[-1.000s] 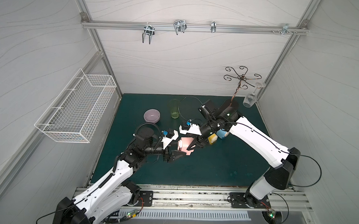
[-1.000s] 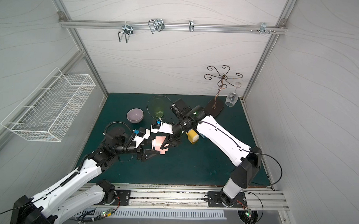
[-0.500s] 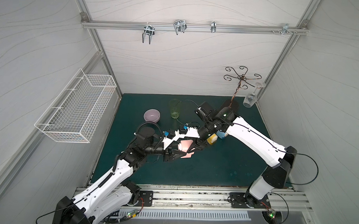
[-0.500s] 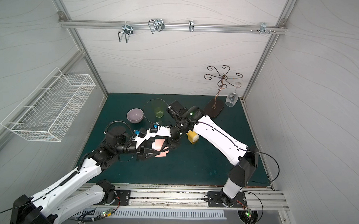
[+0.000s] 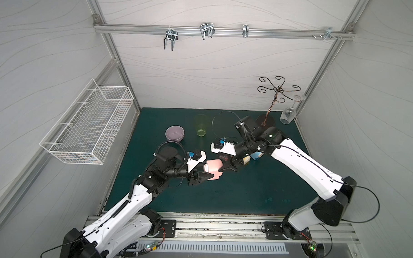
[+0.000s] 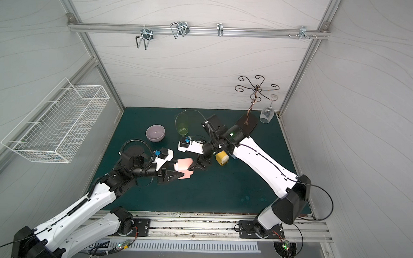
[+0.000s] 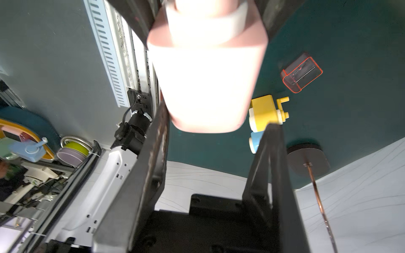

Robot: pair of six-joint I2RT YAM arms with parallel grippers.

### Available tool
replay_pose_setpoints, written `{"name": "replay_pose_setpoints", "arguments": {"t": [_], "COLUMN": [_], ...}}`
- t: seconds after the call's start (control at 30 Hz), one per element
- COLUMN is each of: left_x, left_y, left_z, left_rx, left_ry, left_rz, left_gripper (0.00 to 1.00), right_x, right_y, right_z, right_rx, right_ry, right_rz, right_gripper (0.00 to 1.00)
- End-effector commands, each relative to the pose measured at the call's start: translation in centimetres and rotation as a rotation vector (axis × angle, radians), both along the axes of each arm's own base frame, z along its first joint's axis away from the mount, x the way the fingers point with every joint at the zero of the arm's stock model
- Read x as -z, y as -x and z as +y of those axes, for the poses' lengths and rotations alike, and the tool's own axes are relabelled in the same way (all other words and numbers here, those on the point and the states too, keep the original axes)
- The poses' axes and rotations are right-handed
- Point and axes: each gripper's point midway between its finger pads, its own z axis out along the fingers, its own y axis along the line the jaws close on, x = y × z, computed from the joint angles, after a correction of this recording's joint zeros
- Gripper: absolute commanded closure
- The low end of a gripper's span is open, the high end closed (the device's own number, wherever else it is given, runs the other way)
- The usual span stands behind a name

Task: Put the tray back into the pencil sharpener
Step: Pick up the pencil sharpener from the center of the board, then move the container to the center of the board.

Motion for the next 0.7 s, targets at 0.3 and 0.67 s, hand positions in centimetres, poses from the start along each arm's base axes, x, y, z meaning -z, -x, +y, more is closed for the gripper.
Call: {"name": "replay_pose_setpoints", "arguments": {"t": [0.3,0.67], "left_x": [-0.5,-1.5], "left_y": [-4.7,-6.4], "left_z": [4.5,7.2], "left_rx": [-0.427,-0.626], "left_ry": [0.001,0.124], "left_rz": [-0.198,-0.164], "left_gripper": [1.00,1.00], "right_x": [1.4,11.9], "right_y": [-10.6,-15.6], "right_z": [-4.9,-4.4], "right_rx": [0.537,0.545], "right_ry": [-0.102,0.302], "right_rz": [-0.066,-0.054], "right_gripper": [0.14,0.19]}}
